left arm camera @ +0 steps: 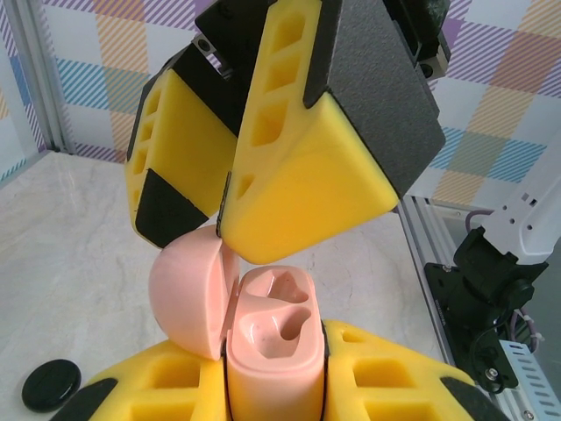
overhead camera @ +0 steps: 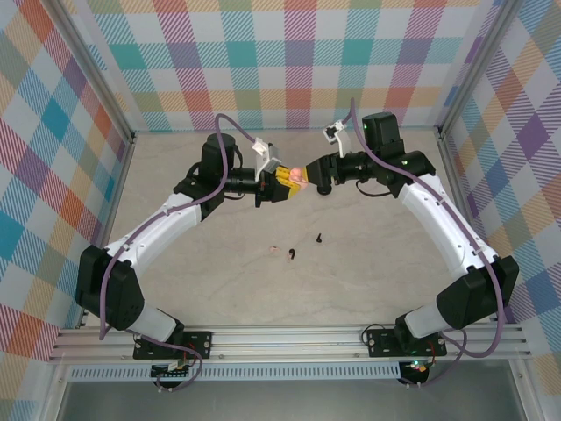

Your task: Insert wireless bluetooth earbuds into charging case

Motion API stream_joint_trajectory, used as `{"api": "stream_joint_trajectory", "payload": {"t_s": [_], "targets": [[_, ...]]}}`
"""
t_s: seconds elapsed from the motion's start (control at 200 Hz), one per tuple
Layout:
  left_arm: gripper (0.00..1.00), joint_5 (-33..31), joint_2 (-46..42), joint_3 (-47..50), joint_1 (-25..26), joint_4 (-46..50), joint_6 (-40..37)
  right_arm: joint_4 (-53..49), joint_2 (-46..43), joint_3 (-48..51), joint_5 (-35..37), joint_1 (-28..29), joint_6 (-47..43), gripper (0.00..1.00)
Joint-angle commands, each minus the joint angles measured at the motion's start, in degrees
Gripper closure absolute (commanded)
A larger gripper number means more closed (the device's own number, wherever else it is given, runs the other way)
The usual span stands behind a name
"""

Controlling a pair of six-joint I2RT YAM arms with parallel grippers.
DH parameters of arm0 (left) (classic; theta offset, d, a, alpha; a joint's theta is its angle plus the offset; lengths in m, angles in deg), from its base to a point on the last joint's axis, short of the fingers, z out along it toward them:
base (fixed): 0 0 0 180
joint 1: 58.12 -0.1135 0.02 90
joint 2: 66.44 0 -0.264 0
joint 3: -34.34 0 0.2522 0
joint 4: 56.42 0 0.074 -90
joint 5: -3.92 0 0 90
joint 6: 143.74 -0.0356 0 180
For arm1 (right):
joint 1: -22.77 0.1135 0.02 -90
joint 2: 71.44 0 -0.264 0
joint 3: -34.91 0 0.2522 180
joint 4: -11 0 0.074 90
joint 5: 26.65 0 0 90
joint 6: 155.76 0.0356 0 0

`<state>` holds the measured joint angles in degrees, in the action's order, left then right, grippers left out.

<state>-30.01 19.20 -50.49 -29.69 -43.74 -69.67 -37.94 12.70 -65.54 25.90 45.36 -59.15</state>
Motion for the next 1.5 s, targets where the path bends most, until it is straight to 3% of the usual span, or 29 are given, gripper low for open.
{"api": "stream_joint_trajectory", "payload": {"t_s": [0.0, 0.32, 0.66, 1.495], "targets": [[0.83, 4.2, -2.5, -0.5, 1.1, -1.6, -1.3, -0.4, 0.3, -1.3, 1.3, 0.0, -0.4, 0.44], [0.84, 4.5, -2.9, -0.6, 1.2, -3.6, 0.9, -2.8, 1.9, -3.0, 0.1, 0.0, -1.0, 0.44], [0.84, 0.1, -1.5, -0.4, 1.2, -5.9, 4.7, -2.5, -0.1, -2.7, 0.5, 0.1, -1.4, 0.42], [0.84, -4.0, -1.5, 0.2, 1.1, -4.5, 5.0, -2.0, -4.4, 0.8, 4.5, 0.1, -2.1, 0.39]]}}
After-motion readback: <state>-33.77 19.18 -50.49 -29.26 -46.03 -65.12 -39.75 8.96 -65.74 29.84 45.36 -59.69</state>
